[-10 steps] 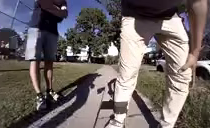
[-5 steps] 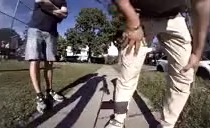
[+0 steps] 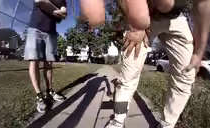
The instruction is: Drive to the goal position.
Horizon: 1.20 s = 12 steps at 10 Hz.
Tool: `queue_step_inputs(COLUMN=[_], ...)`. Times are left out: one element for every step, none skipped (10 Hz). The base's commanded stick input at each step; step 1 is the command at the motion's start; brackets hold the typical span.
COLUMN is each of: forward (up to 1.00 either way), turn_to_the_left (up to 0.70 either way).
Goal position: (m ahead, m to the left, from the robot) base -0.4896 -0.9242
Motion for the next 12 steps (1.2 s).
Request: queue_step_inputs(forward=[0.0,0.0,0.0,0.03,0.05,0.05,0.05,0.05,0.05,0.05,0.05,0.05], turn_to_the_left=[0.0,0.0,0.0,-0.01,-0.01,-0.01,-0.01,-0.01,-0.01,-0.01,-0.01,-0.01])
